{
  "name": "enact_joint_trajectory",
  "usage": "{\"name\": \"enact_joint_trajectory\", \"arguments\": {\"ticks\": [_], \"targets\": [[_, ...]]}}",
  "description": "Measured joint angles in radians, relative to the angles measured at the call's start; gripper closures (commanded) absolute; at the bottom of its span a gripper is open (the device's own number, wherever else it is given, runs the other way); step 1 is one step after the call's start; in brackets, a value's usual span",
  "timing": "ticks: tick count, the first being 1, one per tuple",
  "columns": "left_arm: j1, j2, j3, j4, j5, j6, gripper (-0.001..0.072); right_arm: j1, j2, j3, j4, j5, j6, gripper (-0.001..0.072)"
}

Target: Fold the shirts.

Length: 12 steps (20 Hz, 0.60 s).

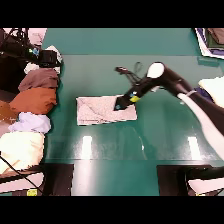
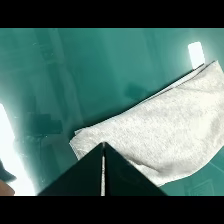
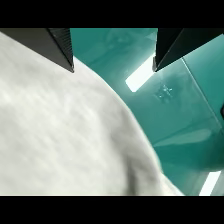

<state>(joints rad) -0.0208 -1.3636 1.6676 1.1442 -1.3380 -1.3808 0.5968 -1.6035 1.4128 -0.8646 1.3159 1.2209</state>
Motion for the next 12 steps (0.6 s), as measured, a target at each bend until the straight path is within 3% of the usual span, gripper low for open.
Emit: {"name": "enact_joint_trajectory", "arguments": {"ticks": [3,6,12], "targets": [[0.0,0.0,-0.002,0.0,-0.002,0.001,0.0682,-0.137,0.106,-0.178,0.002,-0.075,0.007,0.0113],[0.001,0.0,-0.002,-0.004,-0.002,0.002,0.0682,-0.244,0.15,-0.296,0.027,-0.163,0.008,0.0114],[0.001,0.0,-0.002,-0.021,0.01,0.001,0.0682,-0.3,0.008,-0.304,0.193,-0.196,-0.053,0.0118]]}}
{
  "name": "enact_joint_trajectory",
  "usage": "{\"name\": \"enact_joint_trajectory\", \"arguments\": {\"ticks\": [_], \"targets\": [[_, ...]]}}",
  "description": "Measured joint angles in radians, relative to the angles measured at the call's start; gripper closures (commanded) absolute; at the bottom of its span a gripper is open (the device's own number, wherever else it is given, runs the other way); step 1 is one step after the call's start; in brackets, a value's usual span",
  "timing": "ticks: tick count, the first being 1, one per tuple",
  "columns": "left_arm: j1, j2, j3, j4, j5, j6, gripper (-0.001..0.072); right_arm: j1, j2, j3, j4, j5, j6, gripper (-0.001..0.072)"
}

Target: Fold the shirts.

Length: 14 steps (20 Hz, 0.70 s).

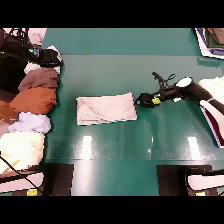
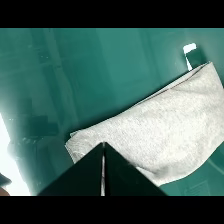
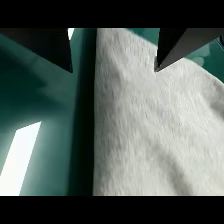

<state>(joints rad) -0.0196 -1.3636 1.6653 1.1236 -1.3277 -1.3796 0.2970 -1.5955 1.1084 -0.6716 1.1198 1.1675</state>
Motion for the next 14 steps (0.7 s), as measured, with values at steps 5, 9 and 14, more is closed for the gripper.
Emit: {"name": "enact_joint_trajectory", "arguments": {"ticks": [5,9,14], "targets": [[0.0,0.0,0.0,-0.005,0.0,0.0,0.0683,0.084,-0.158,0.116,0.079,0.081,-0.019,0.0182],[0.0,0.0,0.0,-0.006,0.0,0.0,0.0683,0.141,-0.218,0.176,0.1,0.106,-0.038,0.0683],[-0.015,0.0,0.0,-0.008,0.0,0.0,0.0683,0.126,-0.21,0.292,0.085,0.143,-0.056,0.0701]]}}
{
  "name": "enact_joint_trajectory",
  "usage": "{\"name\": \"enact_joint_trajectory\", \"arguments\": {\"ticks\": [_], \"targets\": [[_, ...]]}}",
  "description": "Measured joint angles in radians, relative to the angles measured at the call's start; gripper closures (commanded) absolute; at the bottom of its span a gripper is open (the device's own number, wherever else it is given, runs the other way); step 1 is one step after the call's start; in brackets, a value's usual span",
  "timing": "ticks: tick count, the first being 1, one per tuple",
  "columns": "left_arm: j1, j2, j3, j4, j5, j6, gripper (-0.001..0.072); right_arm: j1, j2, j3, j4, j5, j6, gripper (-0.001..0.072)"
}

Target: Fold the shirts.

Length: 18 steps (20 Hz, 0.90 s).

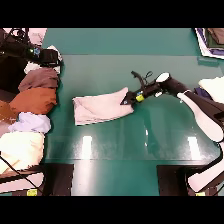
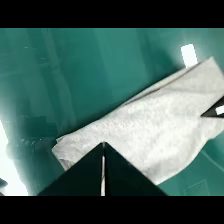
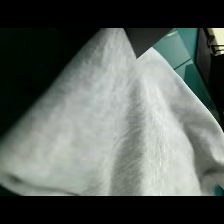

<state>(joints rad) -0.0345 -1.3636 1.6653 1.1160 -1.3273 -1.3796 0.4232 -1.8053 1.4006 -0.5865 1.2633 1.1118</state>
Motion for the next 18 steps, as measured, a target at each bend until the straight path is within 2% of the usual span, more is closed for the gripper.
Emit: {"name": "enact_joint_trajectory", "arguments": {"ticks": [4,8,14,18], "targets": [[-0.06,0.0,0.0,-0.002,0.025,0.0,0.0683,-0.118,0.083,0.125,-0.124,0.021,0.058,0.0702],[-0.135,0.0,0.0,-0.003,0.078,0.0,0.0683,-0.325,0.157,0.241,-0.228,0.049,0.103,0.0702],[-0.222,0.0,0.0,-0.003,0.124,0.0,0.0683,-0.653,0.17,0.347,-0.267,0.032,0.121,0.0702],[-0.248,-0.001,0.0,-0.005,0.137,-0.002,0.0682,-0.803,0.137,0.419,-0.27,0.001,0.124,0.0701]]}}
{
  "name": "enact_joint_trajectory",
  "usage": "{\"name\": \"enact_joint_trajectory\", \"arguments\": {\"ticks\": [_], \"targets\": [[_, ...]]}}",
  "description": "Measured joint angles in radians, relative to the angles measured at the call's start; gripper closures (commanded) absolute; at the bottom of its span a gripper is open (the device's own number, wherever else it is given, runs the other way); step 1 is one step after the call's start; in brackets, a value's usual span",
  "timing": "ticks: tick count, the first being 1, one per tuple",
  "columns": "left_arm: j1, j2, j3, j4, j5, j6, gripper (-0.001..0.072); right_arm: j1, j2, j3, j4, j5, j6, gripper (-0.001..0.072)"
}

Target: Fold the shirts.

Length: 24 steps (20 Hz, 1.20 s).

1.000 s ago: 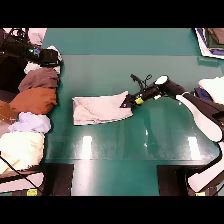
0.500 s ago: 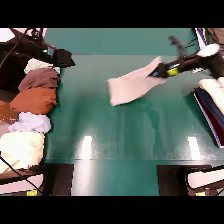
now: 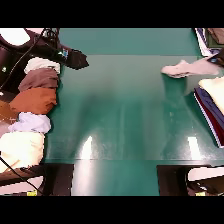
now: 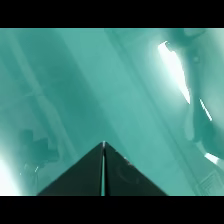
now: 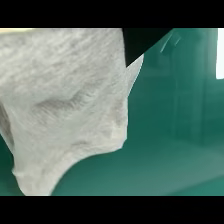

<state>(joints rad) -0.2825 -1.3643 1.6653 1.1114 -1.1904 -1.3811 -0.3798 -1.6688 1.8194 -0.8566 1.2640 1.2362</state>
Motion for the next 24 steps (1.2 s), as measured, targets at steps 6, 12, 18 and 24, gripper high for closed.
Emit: {"name": "enact_joint_trajectory", "arguments": {"ticks": [6,12,18,24], "targets": [[-0.009,-0.002,0.0,0.001,0.003,-0.003,0.0683,-0.098,-0.05,0.18,0.001,-0.027,-0.012,0.0701],[-0.011,-0.002,0.0,0.001,0.004,-0.006,0.0683,-0.154,0.019,0.185,0.051,-0.024,-0.101,0.0702],[-0.01,-0.002,0.0,0.001,0.002,-0.007,0.0682,-0.257,0.1,0.161,0.017,0.094,-0.127,0.0703],[-0.01,-0.002,0.0,0.001,-0.019,-0.007,0.0683,-0.373,0.228,-0.054,-0.141,0.159,-0.099,0.0701]]}}
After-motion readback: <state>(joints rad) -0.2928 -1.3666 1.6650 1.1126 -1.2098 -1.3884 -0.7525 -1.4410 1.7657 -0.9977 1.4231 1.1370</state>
